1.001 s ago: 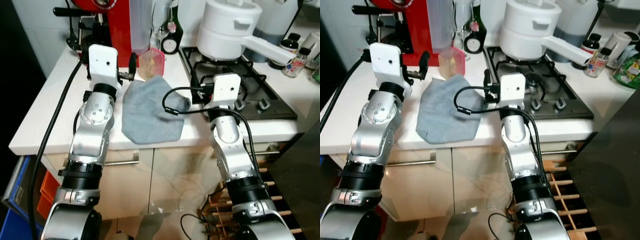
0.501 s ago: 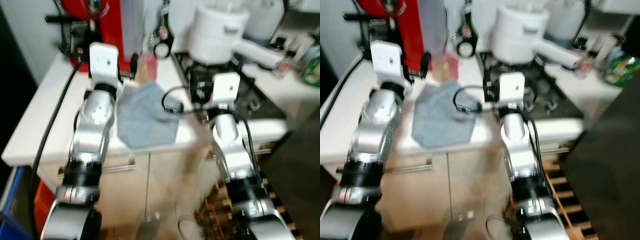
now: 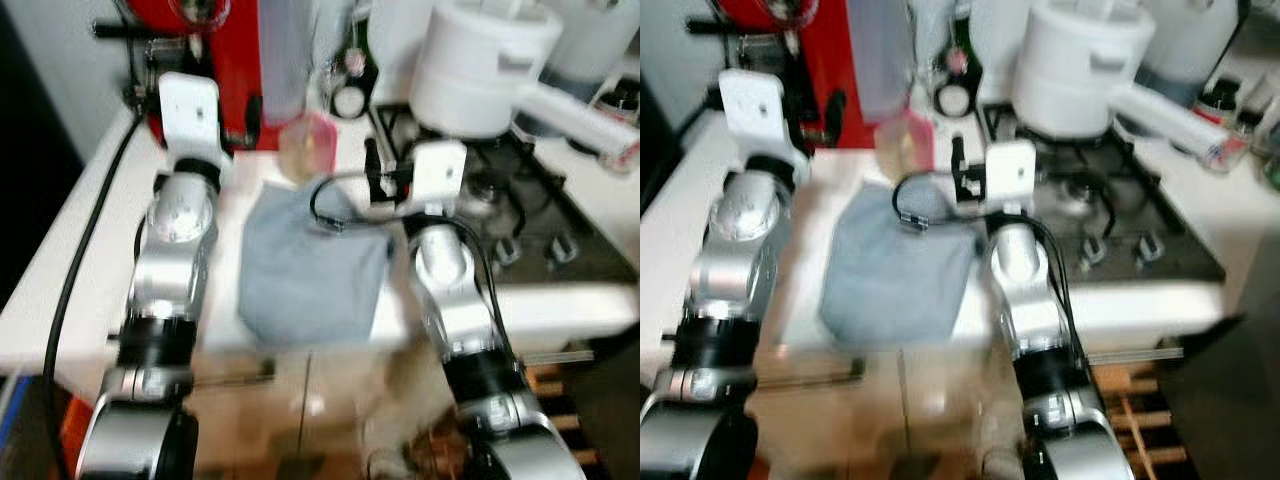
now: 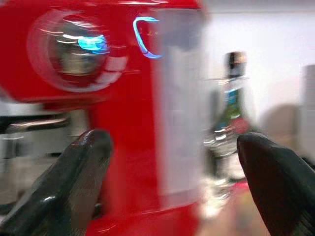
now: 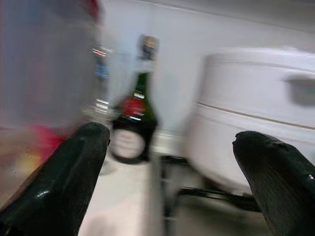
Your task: Restocking fridge
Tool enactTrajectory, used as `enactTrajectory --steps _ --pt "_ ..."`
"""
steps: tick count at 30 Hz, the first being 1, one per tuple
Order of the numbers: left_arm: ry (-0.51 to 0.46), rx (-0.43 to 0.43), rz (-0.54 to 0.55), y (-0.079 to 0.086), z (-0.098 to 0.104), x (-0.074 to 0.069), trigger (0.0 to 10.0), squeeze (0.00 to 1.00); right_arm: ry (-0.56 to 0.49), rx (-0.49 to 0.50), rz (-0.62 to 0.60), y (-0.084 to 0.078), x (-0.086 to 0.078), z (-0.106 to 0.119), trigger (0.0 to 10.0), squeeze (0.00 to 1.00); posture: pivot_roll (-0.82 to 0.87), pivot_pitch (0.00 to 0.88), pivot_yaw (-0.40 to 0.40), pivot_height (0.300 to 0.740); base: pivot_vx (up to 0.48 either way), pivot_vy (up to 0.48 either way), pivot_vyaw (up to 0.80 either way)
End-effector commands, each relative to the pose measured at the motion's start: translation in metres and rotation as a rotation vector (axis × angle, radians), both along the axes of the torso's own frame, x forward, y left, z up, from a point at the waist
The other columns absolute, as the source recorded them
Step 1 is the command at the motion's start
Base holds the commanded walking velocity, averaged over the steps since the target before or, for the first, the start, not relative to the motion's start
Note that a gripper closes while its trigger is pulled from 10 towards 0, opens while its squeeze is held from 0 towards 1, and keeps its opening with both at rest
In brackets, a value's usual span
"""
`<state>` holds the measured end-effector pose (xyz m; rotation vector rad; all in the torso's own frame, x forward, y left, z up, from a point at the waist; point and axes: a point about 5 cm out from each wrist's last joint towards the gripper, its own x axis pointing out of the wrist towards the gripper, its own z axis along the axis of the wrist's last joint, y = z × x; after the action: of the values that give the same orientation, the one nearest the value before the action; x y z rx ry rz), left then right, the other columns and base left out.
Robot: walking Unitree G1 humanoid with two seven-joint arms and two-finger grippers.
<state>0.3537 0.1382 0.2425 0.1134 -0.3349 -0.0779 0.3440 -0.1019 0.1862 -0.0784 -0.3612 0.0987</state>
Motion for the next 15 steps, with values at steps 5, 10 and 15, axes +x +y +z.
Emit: enactTrajectory --steps 5,10,15 --pt "-0.051 0.034 -0.005 -0.0053 0.0121 0.0 10.0 0.0 -0.013 0.018 -0.014 -0.0038 0.0014 0.0037 10.0 0.0 -0.04 0.0 -0.044 0.74 0.096 0.0 0.0" --pt "-0.045 0.034 0.009 -0.0037 0.0124 0.0 10.0 0.0 -0.011 0.013 -0.007 -0.0026 0.001 0.0029 10.0 0.0 -0.04 0.0 -0.041 0.74 0.0 0.0 0.0" --pt "-0.029 0.05 -0.012 -0.0027 0.0135 0.0021 10.0 0.0 -0.012 0.018 -0.004 -0.0014 0.0006 0.0026 10.0 0.0 -0.04 0.0 -0.035 0.74 0.0 0.0 0.37"
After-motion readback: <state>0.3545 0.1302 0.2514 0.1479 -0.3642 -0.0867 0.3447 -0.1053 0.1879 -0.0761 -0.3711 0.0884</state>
